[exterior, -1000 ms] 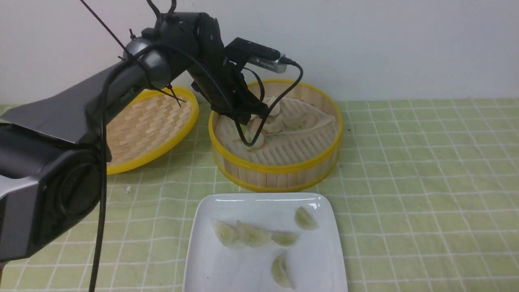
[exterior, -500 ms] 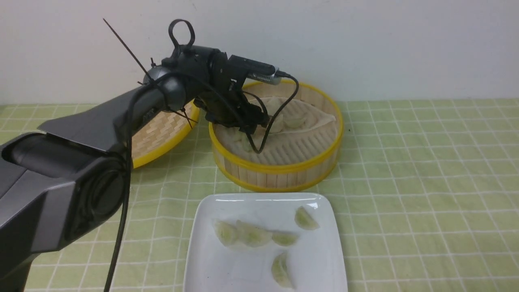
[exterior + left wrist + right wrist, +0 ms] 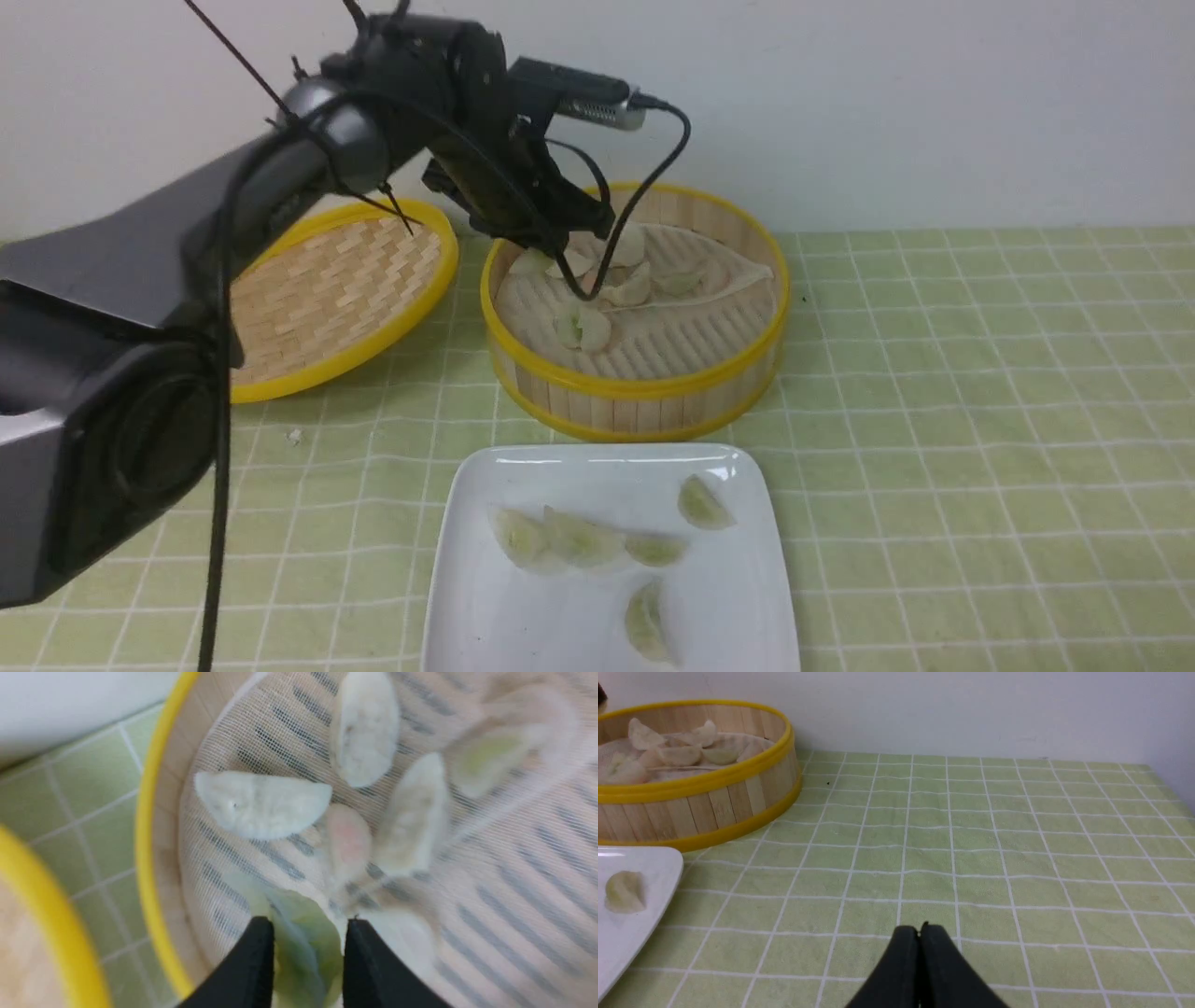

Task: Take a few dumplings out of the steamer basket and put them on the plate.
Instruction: Use the left arm to put the dumpling into the plate, then use the left arm to grab a dumpling from the steamer, then use the left arm to put the dumpling into the plate

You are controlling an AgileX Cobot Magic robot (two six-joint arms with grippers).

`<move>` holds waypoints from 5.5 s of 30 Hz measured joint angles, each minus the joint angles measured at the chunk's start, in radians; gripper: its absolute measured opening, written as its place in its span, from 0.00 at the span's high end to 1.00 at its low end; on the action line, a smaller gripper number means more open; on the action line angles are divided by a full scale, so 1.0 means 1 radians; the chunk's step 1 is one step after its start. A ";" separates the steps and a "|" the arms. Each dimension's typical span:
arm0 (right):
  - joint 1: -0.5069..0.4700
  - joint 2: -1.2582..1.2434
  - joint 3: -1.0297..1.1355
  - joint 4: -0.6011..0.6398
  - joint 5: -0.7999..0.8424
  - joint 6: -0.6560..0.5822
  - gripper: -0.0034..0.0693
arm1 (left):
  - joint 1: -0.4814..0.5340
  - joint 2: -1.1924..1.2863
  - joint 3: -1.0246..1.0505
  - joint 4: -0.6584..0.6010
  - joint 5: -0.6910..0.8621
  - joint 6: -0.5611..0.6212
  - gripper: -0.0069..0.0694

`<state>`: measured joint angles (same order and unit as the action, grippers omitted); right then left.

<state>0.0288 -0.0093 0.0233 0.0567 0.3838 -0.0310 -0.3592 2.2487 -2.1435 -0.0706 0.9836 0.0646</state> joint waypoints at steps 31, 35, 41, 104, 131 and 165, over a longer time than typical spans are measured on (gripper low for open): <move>0.000 0.000 -0.001 0.003 0.001 0.000 0.97 | -0.263 -0.352 0.826 -0.195 0.086 0.069 0.69; 0.000 0.000 -0.001 0.003 0.001 0.000 0.97 | -0.263 -0.352 0.827 -0.195 0.076 0.067 0.69; 0.000 0.000 -0.001 0.003 0.001 0.000 0.97 | -0.263 -0.352 0.827 -0.195 0.071 0.067 0.53; 0.000 0.000 -0.001 0.003 0.001 0.000 0.97 | 0.018 0.222 -0.001 0.071 -0.332 0.148 0.61; 0.000 0.000 -0.001 0.003 0.001 0.000 0.97 | -0.007 -0.483 0.378 -0.138 0.249 0.108 0.61; 0.000 0.000 -0.001 0.003 0.002 0.000 0.97 | -0.224 -0.432 0.926 -0.237 -0.141 0.108 0.25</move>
<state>0.0288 -0.0093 0.0224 0.0598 0.3856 -0.0310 -0.5834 1.8166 -1.2171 -0.3074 0.8425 0.1728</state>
